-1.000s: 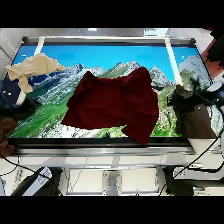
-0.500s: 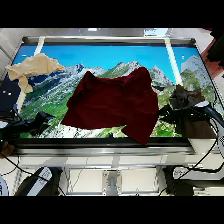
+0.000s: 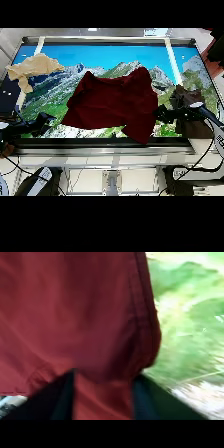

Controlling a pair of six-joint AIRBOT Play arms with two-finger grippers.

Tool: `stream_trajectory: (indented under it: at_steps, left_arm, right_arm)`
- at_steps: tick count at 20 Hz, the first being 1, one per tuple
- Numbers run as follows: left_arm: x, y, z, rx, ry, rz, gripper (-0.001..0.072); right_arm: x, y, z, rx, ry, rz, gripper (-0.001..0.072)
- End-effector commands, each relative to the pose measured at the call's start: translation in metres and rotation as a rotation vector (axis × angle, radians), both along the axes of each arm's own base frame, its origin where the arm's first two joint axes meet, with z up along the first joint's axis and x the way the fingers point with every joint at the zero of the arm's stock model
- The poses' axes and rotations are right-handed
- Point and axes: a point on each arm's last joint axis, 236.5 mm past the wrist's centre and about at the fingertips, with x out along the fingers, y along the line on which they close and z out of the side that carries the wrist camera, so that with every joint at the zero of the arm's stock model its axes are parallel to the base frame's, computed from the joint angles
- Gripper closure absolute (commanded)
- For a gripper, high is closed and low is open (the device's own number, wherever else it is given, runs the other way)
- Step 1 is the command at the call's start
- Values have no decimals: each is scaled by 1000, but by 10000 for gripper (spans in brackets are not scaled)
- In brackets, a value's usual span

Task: Fold the shirts.

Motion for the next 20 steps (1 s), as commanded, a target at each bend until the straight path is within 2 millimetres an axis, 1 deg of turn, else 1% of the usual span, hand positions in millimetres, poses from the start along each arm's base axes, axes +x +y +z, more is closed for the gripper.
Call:
stream_trajectory:
  at_steps: [1, 3, 4, 6, 9, 12, 15, 18, 20]
  left_arm:
    - [-4, -8, 2, -37, 15, -11, 140]
    - [3, -11, 8, -93, 11, 49, 141]
    - [6, -11, 9, -95, 4, 65, 141]
    - [7, -11, 4, -61, 14, 60, 141]
    - [10, -29, -5, -29, 33, 7, 142]
    - [1, -43, -28, 2, 133, -33, 142]
    - [12, -43, -40, -35, 157, 47, 142]
    - [13, -47, -55, -78, 206, 68, 142]
    - [20, -46, -58, -93, 194, 90, 142]
  right_arm:
    - [11, 8, 11, 51, -26, -34, 539]
    - [14, 10, 21, 66, -46, -5, 624]
    - [16, 11, 26, 70, -60, 18, 683]
    - [20, 14, 37, 92, -77, 36, 682]
    - [31, 23, 58, 152, -132, 47, 682]
    - [41, 30, 78, 212, -190, 52, 682]
    - [43, 31, 86, 216, -209, 56, 682]
    - [43, 31, 94, 203, -242, 70, 682]
    - [42, 32, 96, 206, -243, 75, 682]
